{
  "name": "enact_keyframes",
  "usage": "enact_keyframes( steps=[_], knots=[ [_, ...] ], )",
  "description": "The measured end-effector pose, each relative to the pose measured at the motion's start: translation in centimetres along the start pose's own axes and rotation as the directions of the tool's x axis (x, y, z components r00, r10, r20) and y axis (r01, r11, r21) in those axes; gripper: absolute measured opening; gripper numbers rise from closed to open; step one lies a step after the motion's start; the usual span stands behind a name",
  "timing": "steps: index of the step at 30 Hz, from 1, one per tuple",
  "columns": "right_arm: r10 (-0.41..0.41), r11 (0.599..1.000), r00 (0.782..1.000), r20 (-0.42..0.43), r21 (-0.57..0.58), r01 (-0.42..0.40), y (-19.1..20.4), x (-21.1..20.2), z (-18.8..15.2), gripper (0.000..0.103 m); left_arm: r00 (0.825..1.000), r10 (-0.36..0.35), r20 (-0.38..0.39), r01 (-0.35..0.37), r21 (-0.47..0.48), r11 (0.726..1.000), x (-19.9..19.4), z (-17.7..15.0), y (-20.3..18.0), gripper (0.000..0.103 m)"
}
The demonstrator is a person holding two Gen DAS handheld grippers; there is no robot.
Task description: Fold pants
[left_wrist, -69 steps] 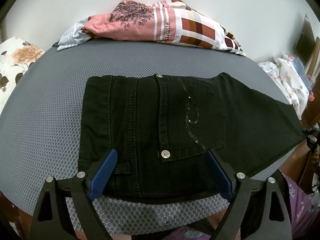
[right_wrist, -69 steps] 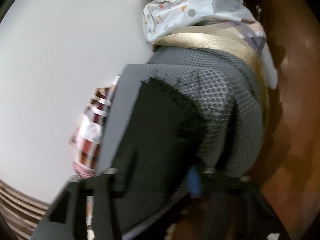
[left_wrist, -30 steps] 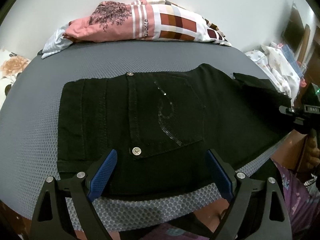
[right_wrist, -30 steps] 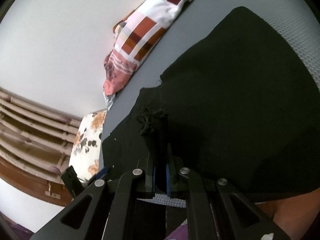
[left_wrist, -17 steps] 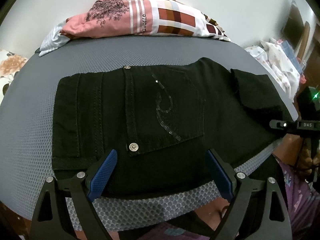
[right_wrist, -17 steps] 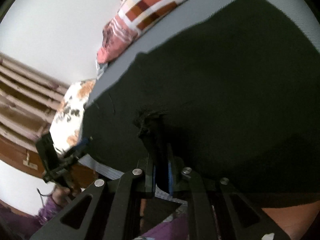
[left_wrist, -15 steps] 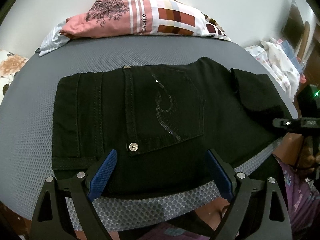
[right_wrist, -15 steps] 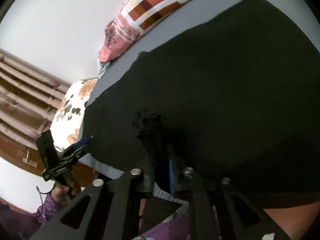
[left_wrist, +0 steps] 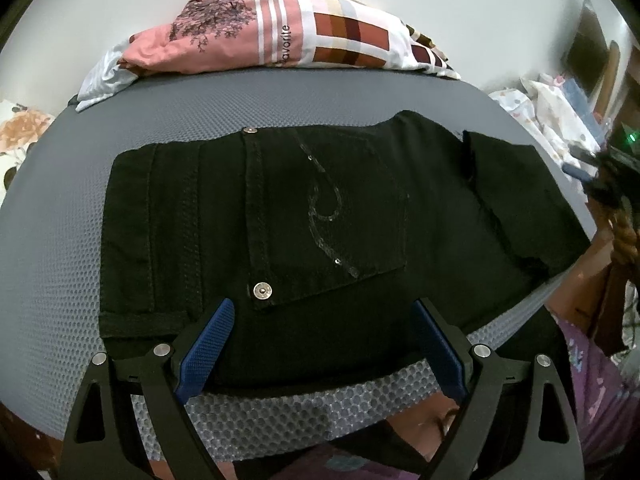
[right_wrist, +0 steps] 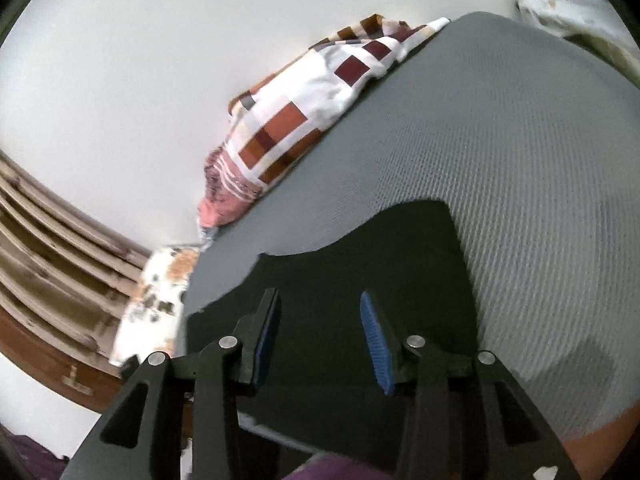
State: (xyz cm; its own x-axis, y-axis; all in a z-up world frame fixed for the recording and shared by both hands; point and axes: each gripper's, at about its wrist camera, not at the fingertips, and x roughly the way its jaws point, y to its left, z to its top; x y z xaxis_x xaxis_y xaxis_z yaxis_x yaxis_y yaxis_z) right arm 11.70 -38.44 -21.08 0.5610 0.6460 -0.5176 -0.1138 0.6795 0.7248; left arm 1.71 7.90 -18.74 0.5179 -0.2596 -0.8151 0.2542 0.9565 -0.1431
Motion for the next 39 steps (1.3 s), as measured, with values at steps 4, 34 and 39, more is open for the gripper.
enact_keyframes(
  steps=[4,34,39],
  knots=[
    [-0.046,0.998,0.998,-0.045,-0.032,0.045,-0.8,3.6,1.9,0.04,1.0,0.006,-0.002,-0.006,0.003,1.0,0.2,0.0,0.0,0.09],
    [0.02,0.971,0.98,-0.199,-0.231,-0.067,9.6,8.6,-6.1,0.053,0.981,-0.195,0.005,0.184,-0.36,0.915,-2.5,1.1,14.6,0.09],
    [0.023,0.973,0.971,-0.237,-0.216,-0.076,10.6,9.0,-7.7,0.055,0.972,-0.233,-0.029,0.207,-0.359,0.91,0.1,1.5,15.4,0.09]
  ],
)
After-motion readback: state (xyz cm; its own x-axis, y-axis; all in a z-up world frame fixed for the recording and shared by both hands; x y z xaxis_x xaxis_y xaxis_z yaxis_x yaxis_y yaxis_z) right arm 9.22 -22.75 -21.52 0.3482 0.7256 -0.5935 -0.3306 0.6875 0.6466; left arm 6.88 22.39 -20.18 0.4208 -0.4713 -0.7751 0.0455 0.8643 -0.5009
